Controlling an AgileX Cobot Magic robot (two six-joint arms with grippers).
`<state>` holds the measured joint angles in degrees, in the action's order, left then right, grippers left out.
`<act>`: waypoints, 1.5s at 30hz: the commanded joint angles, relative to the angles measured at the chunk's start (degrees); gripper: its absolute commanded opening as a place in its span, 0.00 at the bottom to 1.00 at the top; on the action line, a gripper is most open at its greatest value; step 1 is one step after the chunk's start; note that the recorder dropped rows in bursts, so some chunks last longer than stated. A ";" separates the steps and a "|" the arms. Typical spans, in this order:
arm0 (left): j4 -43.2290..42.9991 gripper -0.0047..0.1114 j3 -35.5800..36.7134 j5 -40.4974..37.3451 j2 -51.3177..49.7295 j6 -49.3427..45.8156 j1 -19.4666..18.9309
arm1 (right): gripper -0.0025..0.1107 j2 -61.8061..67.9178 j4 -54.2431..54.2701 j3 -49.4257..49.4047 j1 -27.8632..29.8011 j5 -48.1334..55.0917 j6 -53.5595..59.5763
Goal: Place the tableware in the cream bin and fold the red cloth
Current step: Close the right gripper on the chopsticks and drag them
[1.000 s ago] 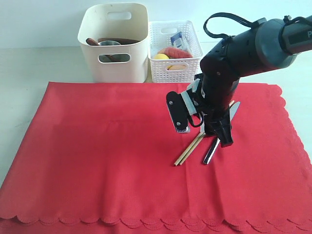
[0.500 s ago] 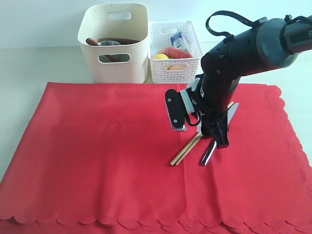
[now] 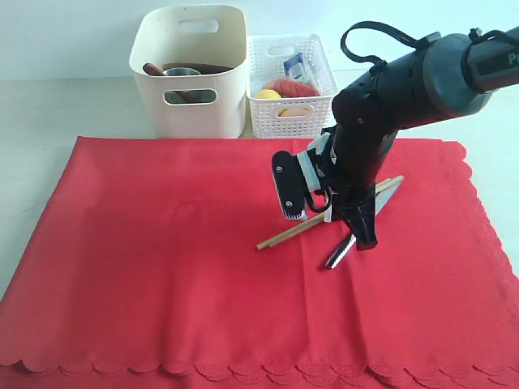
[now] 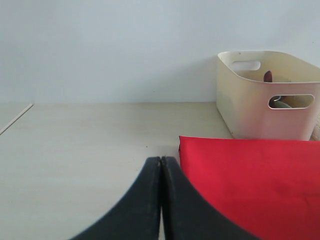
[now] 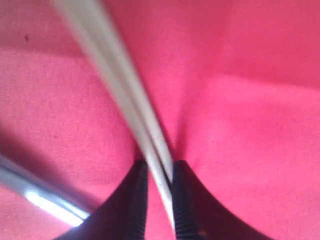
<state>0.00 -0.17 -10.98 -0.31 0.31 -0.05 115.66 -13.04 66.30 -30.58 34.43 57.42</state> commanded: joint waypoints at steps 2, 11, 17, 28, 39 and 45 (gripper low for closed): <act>0.00 0.06 0.17 0.31 0.31 0.37 -0.10 | 0.02 0.24 -1.11 -0.23 -0.06 0.34 1.15; 0.00 0.06 0.17 0.31 0.31 0.37 -0.10 | 0.02 0.24 -1.11 -0.23 -0.06 0.34 1.41; 0.00 0.06 0.17 0.20 0.31 0.37 -0.10 | 0.02 -2.24 -1.11 -0.23 -0.06 0.56 1.21; 0.00 0.06 0.17 0.20 0.31 0.37 -0.10 | 0.02 -10.44 -0.67 -0.23 -0.06 0.78 -2.54; 0.00 0.06 0.17 0.20 0.31 0.37 -0.10 | 0.02 -8.71 7.85 -0.23 -0.06 0.90 1.59; 0.00 0.06 0.17 0.20 0.31 0.37 -0.10 | 0.02 -4.01 5.41 -0.23 -0.06 0.76 1.72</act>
<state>0.00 -0.17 -10.98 -0.31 0.31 -0.05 110.93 -6.32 66.30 -30.58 35.33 58.66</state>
